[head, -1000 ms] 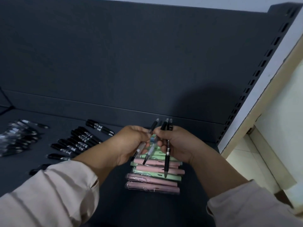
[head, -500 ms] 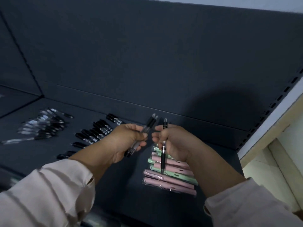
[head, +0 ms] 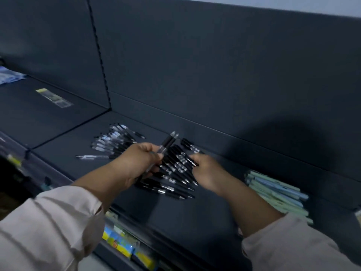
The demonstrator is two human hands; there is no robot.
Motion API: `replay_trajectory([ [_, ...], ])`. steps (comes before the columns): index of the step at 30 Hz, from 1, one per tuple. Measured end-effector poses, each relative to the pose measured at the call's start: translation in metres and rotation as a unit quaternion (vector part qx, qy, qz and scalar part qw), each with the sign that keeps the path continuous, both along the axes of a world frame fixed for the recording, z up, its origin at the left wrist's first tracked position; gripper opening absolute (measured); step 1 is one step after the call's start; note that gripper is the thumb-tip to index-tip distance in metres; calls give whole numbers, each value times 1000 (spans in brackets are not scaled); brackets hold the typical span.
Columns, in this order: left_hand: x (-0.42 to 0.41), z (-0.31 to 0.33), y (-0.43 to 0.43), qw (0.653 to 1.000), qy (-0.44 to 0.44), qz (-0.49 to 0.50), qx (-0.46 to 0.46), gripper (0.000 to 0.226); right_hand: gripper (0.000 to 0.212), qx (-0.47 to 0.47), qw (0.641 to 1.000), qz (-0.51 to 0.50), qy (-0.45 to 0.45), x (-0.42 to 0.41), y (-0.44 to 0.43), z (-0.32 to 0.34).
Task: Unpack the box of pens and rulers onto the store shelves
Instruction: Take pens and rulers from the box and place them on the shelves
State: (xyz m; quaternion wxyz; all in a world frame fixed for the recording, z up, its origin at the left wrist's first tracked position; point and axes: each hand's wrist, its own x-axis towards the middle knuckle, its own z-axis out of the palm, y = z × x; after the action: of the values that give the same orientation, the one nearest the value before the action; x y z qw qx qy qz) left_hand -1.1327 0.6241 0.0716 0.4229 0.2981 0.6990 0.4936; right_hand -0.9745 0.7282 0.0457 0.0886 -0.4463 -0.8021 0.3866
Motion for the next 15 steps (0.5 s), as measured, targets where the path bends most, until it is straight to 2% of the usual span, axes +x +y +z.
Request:
replay_trajectory([
  [3, -32, -3, -8, 1000, 21, -15, -11, 7, 57, 60, 995, -5, -83, -30, -3, -7],
  [5, -55, -4, -12, 999, 30, -29, -15, 7, 52, 137, 983, -25, -123, -47, -7, -9],
  [7, -79, -4, -14, 998, 35, -50, -18, 6, 39, 197, 976, -45, -82, -69, -12, -4],
  [8, -90, -4, -15, 997, 35, -62, -20, 6, 33, 175, 983, -57, -22, -81, -15, 1],
  [9, -102, -4, -16, 996, 35, -75, -25, 6, 30, 110, 990, -72, 52, -94, -21, 7],
  [11, -123, -7, -17, 993, 43, -107, -38, 7, 19, -76, 972, -93, 201, -121, -33, 20],
  [12, -133, -8, -17, 990, 52, -125, -46, 9, 13, -131, 958, -93, 236, -133, -36, 24],
  [15, -159, -13, -18, 979, 85, -176, -62, 11, 12, -150, 956, -75, 241, -161, -43, 21],
])
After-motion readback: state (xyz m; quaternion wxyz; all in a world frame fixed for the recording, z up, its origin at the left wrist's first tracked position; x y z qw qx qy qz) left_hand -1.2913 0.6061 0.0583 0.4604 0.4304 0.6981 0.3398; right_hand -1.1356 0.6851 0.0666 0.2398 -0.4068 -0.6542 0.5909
